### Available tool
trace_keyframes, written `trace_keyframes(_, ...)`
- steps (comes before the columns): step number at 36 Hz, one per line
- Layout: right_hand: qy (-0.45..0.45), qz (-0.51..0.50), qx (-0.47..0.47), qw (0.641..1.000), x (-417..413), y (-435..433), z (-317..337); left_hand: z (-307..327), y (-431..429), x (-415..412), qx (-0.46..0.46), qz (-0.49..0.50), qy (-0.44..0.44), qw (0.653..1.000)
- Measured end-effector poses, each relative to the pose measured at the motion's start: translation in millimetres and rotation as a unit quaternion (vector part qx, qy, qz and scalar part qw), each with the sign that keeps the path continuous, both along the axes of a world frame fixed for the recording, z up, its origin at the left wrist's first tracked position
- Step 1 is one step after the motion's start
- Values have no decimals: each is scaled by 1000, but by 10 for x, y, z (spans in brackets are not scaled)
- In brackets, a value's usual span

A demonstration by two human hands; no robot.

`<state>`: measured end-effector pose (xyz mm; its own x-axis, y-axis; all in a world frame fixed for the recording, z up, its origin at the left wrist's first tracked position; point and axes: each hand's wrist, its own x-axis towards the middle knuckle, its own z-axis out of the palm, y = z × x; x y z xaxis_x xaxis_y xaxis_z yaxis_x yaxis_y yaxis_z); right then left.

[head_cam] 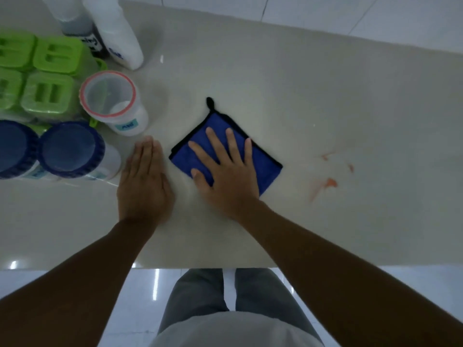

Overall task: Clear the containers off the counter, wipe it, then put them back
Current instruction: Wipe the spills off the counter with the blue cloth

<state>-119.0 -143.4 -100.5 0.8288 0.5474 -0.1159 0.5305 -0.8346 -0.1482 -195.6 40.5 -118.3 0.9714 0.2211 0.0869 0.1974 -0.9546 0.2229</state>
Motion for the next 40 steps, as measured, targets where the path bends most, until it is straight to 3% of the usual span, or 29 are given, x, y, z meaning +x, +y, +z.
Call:
trace_keyframes(7, -1, -12, 15, 1000, -163, -597, -18, 107, -406, 348, 4, -57, 8, 998)
trace_keyframes(14, -2, -127, -15, 992, -43, -1734, -16, 74, -1095, 694, 11, -91, -3, 996)
trace_keyframes(20, 8, -279, -22, 960, 701, -2594, 28, 19, -1319, 748, 32, -53, 19, 998)
trace_keyframes(25, 25, -331, -32, 943, 1509, -2295, 19, 25, -1329, 771, 32, -60, 16, 998)
trace_keyframes(28, 19, -277, -33, 960, 1501, -1807, 9, 19, -1328, 771, 32, -61, 6, 998)
trace_keyframes(31, -3, -123, -7, 992, 940, -1487, 17, 9, -1328, 765, 40, -57, -3, 998)
trace_keyframes(35, 4, 25, 9, 1000, 269, -1903, 30, 1, -1328, 763, 50, -55, -7, 997)
trace_keyframes(37, -14, 10, 15, 1000, 278, -2319, 5, 5, -1331, 764, 54, -57, -7, 997)
trace_keyframes(40, -20, -127, -14, 992, 688, -2760, -17, 15, -1330, 765, 48, -51, -2, 998)
